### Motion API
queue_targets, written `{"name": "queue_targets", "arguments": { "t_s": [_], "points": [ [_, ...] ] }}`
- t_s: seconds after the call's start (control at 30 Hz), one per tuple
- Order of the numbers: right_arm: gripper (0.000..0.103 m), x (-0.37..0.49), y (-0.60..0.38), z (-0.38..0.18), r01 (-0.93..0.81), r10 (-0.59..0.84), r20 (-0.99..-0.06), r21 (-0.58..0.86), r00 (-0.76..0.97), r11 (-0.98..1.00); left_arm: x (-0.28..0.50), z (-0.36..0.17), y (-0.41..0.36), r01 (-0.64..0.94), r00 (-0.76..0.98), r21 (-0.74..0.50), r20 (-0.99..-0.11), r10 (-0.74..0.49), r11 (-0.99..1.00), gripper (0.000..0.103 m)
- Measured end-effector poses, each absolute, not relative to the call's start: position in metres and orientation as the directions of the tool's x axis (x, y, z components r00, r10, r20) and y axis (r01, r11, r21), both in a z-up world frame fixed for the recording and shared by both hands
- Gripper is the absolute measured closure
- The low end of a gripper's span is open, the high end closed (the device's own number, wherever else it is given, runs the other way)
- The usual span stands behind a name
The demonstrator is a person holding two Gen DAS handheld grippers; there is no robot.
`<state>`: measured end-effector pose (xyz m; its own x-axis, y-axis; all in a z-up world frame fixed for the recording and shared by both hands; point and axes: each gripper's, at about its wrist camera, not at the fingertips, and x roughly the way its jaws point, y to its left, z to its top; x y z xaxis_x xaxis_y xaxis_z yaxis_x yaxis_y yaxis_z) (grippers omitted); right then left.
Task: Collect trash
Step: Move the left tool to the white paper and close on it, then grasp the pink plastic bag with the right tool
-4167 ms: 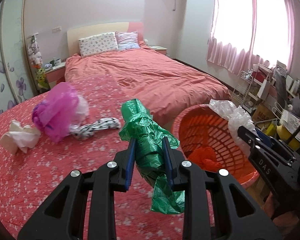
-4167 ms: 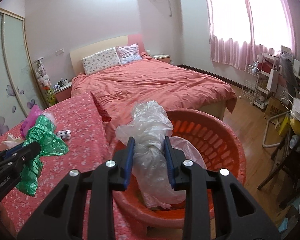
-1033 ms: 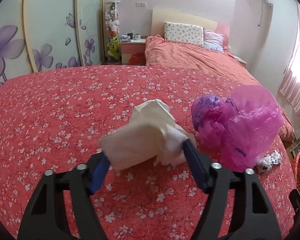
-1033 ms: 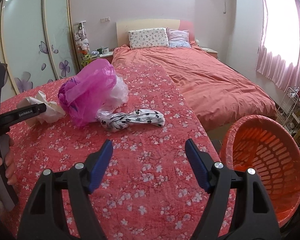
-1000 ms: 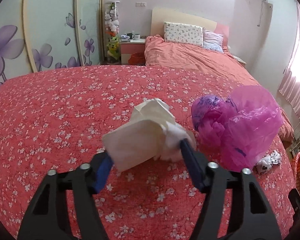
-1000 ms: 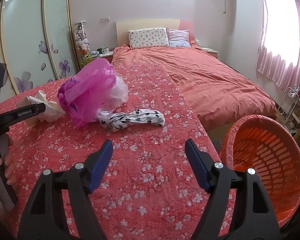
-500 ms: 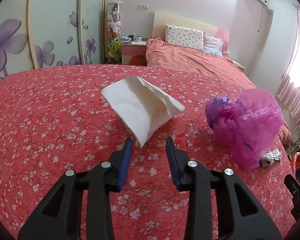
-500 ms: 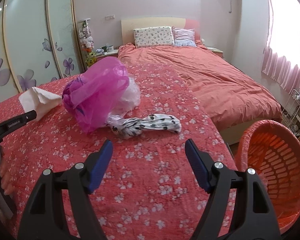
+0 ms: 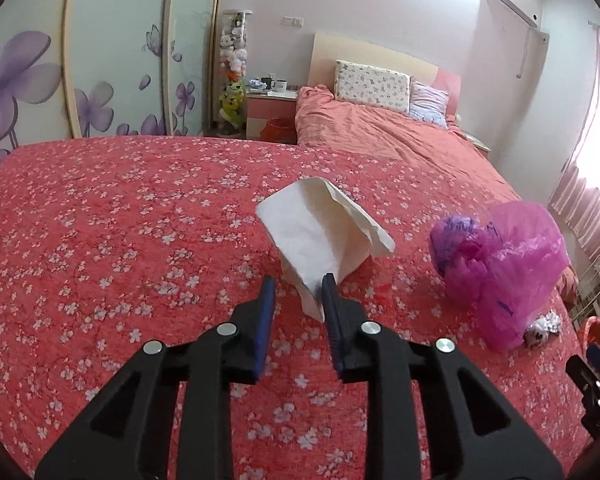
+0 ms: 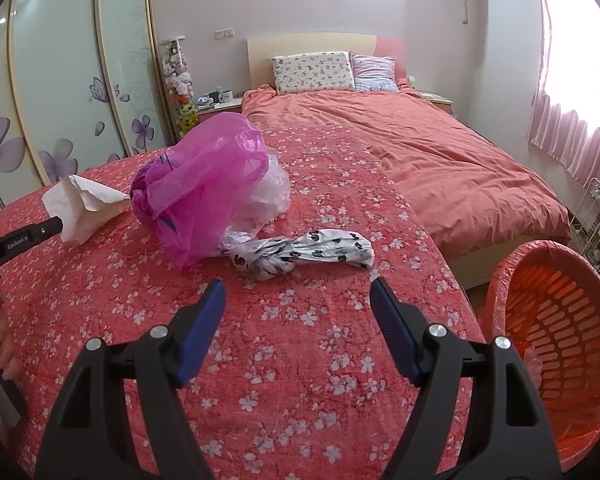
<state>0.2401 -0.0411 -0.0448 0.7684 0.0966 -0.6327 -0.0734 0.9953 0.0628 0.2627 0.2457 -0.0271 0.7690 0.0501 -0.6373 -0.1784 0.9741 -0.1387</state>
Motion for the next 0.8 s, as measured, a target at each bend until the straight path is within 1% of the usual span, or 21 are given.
{"name": "queue_targets", "arguments": {
  "t_s": [0.07,0.1,0.17,0.33,0.37,0.4,0.43,0.47,0.5,0.53,0.8],
  "points": [
    [0.030,0.241,-0.042,-0.045,-0.076,0.099,-0.632,0.065,0.769,0.995,0.265,-0.026,0.247,-0.176,0.772,-0.153,-0.635,0.040,0.973,0.066],
    [0.030,0.241,-0.042,-0.045,-0.076,0.101,-0.632,0.066,0.768,0.995,0.265,-0.025,0.247,-0.171,0.774,-0.157,-0.633,0.034,0.973,0.066],
    [0.030,0.242,-0.042,-0.046,-0.078,0.105,-0.633,0.071,0.767,0.994,0.266,-0.023,0.244,-0.156,0.778,-0.167,-0.628,0.017,0.974,0.066],
    [0.030,0.242,-0.042,-0.045,-0.080,0.106,-0.630,0.069,0.769,0.994,0.273,-0.023,0.233,-0.135,0.776,-0.141,-0.630,0.016,0.981,0.066],
    [0.030,0.242,-0.042,-0.045,-0.081,0.105,-0.630,0.067,0.769,0.994,0.275,-0.023,0.231,-0.136,0.776,-0.140,-0.630,0.018,0.981,0.074],
    [0.030,0.243,-0.041,-0.045,-0.081,0.103,-0.630,0.064,0.770,0.995,0.276,-0.023,0.229,-0.132,0.776,-0.138,-0.631,0.015,0.982,0.087],
    [0.030,0.243,-0.040,-0.044,-0.082,0.102,-0.629,0.060,0.771,0.995,0.279,-0.023,0.228,-0.127,0.773,-0.139,-0.634,0.011,0.982,0.090],
    [0.030,0.244,-0.039,-0.043,-0.083,0.101,-0.628,0.057,0.772,0.995,0.280,-0.022,0.228,-0.129,0.774,-0.136,-0.633,0.014,0.982,0.096],
    [0.030,0.244,-0.038,-0.042,-0.085,0.103,-0.625,0.058,0.774,0.995,0.279,-0.021,0.226,-0.129,0.775,-0.131,-0.632,0.018,0.983,0.099],
    [0.030,0.245,-0.037,-0.040,-0.087,0.105,-0.622,0.059,0.776,0.994,0.279,-0.020,0.226,-0.135,0.779,-0.120,-0.627,0.031,0.984,0.101],
    [0.030,0.258,-0.015,-0.004,-0.120,0.150,-0.562,0.090,0.813,0.989,0.259,-0.010,0.238,-0.170,0.796,-0.060,-0.596,0.101,0.984,0.101]
  ]
}}
